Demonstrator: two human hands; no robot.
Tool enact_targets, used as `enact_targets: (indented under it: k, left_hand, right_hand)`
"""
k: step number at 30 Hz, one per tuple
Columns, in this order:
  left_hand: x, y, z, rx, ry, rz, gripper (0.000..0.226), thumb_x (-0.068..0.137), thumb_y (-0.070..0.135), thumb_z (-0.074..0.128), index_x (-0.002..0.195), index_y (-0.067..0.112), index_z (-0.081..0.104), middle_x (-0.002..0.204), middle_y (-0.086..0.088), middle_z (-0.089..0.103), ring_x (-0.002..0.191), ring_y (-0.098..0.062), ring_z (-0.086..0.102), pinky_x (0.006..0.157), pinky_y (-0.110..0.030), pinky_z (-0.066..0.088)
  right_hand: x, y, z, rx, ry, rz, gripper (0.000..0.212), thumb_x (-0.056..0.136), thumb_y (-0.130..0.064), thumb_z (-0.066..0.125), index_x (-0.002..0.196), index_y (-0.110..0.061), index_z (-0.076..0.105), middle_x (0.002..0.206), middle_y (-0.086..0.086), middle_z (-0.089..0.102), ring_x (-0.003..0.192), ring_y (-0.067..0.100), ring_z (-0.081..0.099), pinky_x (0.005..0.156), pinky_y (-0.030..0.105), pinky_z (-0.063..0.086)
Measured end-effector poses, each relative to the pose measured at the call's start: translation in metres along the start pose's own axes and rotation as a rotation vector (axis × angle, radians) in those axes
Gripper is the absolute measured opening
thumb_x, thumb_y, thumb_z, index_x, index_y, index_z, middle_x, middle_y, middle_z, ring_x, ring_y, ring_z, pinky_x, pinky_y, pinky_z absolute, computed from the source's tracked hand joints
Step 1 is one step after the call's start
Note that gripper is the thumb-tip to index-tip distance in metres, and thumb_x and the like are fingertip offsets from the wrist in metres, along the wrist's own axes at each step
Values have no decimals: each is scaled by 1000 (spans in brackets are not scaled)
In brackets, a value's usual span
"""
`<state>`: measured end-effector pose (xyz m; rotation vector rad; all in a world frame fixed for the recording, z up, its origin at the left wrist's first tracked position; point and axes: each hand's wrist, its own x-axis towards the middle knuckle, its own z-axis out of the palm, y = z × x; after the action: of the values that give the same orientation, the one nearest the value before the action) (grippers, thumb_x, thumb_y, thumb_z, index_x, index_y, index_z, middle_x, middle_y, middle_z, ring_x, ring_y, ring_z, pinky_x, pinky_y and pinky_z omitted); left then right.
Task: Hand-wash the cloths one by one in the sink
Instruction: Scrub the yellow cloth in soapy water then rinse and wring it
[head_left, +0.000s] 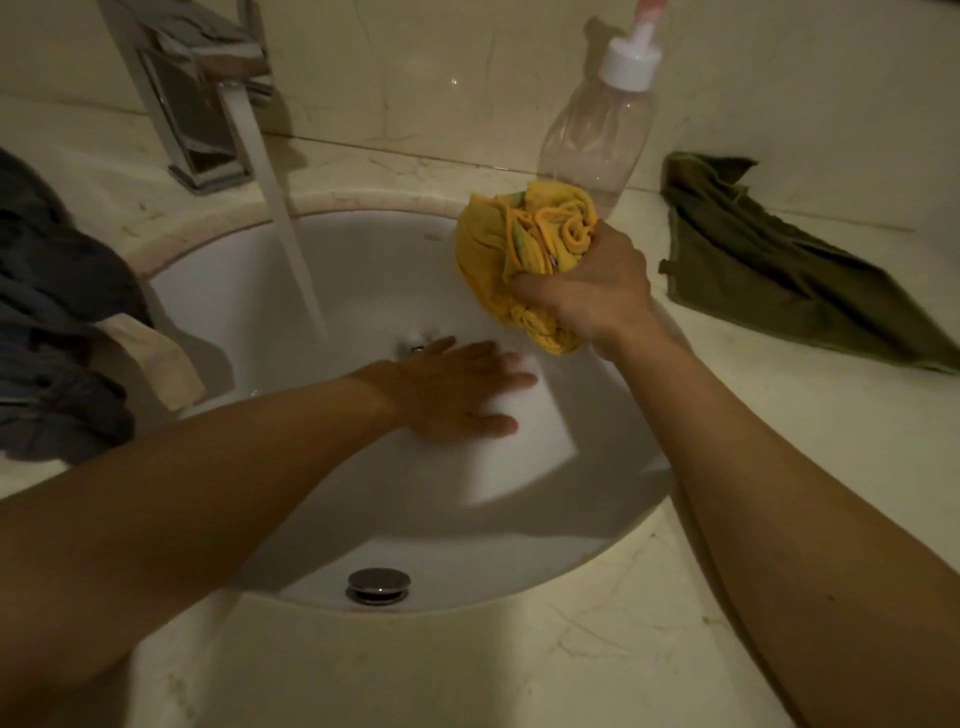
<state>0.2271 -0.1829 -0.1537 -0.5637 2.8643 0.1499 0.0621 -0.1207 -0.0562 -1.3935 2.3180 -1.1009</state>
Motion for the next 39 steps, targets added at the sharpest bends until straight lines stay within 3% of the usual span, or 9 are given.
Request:
enact_targets:
  k: [2, 5, 10, 17, 23, 26, 30, 33, 39]
  left_hand:
    - [-8, -19, 1, 35, 6, -134, 76, 94, 76, 18, 159, 39, 9, 168, 10, 6, 154, -17, 9, 119, -48, 16]
    - [-30, -51, -5, 269, 121, -336, 60, 97, 61, 22, 143, 31, 45, 149, -2, 44, 135, -27, 45, 99, -45, 44]
    - [-36, -48, -18, 374, -3, -636, 47, 105, 44, 27, 125, 22, 64, 131, -5, 61, 121, -27, 59, 96, -36, 45]
    - [-8, -4, -15, 219, 232, -410, 65, 98, 66, 30, 130, 15, 53, 134, -11, 53, 118, -33, 54, 84, -38, 44]
    - [11, 27, 8, -28, 166, 18, 79, 94, 74, 20, 158, 28, 14, 166, -1, 16, 151, -21, 19, 116, -50, 29]
    - [0, -2, 6, 114, 131, -256, 77, 95, 72, 19, 155, 24, 29, 161, -9, 29, 146, -30, 30, 110, -47, 35]
    - [-31, -47, -4, 267, 70, -687, 97, 84, 88, 15, 117, 15, 69, 123, -12, 65, 114, -30, 61, 90, -35, 46]
    - [-35, -46, -6, 270, 51, -718, 101, 81, 91, 9, 106, 17, 73, 109, -8, 69, 102, -27, 65, 79, -33, 43]
    - [1, 6, -12, 173, 242, -451, 78, 88, 80, 30, 129, 17, 52, 125, -11, 60, 114, -33, 58, 85, -40, 45]
  right_hand:
    - [-1, 0, 0, 3, 11, 7, 68, 61, -52, 90, 120, -29, 66, 120, 1, 71, 115, 30, 63, 100, 43, 51]
    - [-1, -2, 0, 13, 21, 17, 72, 57, -54, 89, 121, -29, 66, 119, -1, 70, 115, 29, 63, 100, 45, 51]
    - [-2, -3, 0, 22, 9, 37, 74, 53, -56, 87, 118, -30, 66, 117, -1, 70, 112, 29, 63, 100, 46, 52]
    - [-1, -2, 1, -3, -1, 28, 81, 51, -63, 82, 122, -29, 66, 117, -1, 70, 111, 28, 63, 97, 42, 52]
    - [-2, -3, 0, -34, -21, 9, 92, 45, -69, 74, 127, -27, 63, 121, 0, 68, 112, 28, 62, 97, 44, 51]
    - [-2, -3, 0, -33, -15, 11, 90, 47, -67, 77, 127, -28, 64, 122, 1, 68, 115, 30, 62, 99, 43, 50]
    - [0, -2, -1, -55, -36, 17, 79, 58, -59, 87, 126, -26, 63, 123, 1, 68, 116, 31, 60, 99, 43, 49]
    - [1, -1, -1, -62, -41, 19, 78, 60, -58, 88, 127, -26, 63, 122, 1, 67, 115, 30, 60, 97, 40, 49]
    - [0, -1, 0, -68, -32, 13, 80, 58, -60, 87, 126, -26, 63, 122, 1, 68, 115, 29, 61, 97, 42, 50]
